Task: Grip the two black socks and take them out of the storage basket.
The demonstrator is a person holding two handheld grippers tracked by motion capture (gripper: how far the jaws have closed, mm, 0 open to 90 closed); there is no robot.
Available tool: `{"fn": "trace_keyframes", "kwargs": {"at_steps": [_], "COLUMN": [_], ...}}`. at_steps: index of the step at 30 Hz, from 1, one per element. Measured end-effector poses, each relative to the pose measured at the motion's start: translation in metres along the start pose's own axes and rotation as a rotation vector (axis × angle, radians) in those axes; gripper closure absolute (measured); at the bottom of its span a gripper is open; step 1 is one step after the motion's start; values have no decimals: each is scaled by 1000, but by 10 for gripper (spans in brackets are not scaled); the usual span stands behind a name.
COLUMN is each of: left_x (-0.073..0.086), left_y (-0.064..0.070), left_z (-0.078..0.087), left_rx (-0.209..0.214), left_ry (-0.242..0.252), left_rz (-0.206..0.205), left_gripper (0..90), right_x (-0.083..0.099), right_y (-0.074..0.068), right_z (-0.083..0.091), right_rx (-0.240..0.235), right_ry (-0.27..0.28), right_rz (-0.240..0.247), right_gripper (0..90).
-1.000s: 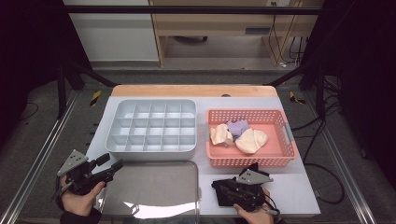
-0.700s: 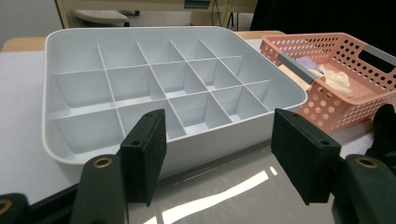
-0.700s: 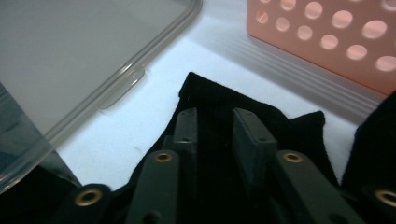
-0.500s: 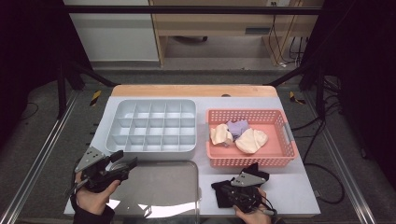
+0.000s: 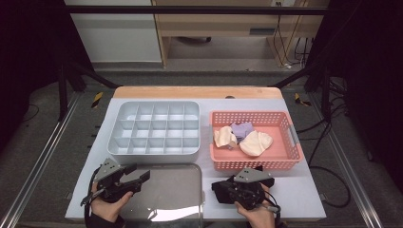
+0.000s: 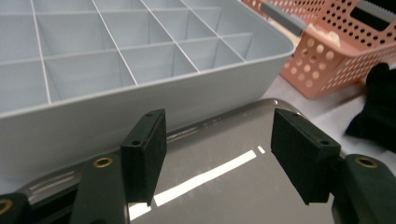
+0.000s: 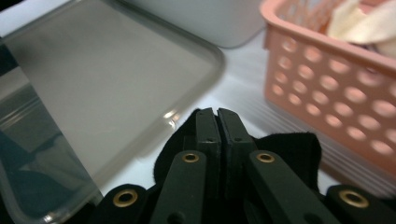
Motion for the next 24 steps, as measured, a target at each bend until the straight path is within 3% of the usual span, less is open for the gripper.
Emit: {"fn": "trace_keyframes", "kwargs": {"at_steps": [5,8,10,14,17,21,24], "left_x": [6,8,9,11,12,13,13], "left_y": [1,1,1,-1,-2,-3,-5], "left_z": [-2,-3,-4,-5,-6,-7,-5], "left_rx": [10,12,12,10,9,7,1], "left_ry": [-15,-24,-27,-35,-42,-50,-47], "left_rz": [2,-2,-1,-1,-2,-7,-10], "left_gripper": [353,353,353,353,354,356,357], "right_x": [-11,-18,-20,-20,-21,-26,-21], "right_y": [-9,-13,-12,-5,-2,2,7], "right_z": [-17,-32,-43,-57,-52,-30,-14], "right_rx": [-29,-21,32,96,90,72,87], "right_ry": [-24,-47,-77,-79,-45,43,71], "right_rz": [18,32,38,41,23,-17,-33], "right_gripper": [879,877,869,804,737,669,637]}}
Point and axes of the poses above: each handheld gripper's, and its own axes: z roughly backward along the jaws, x roughly out of its underside, y roughly to its right, the point moved 3 cm from there along -z, roughly forward along the jaws, and after that the axes turned 9 degrees about -z, right-handed, at the moved point
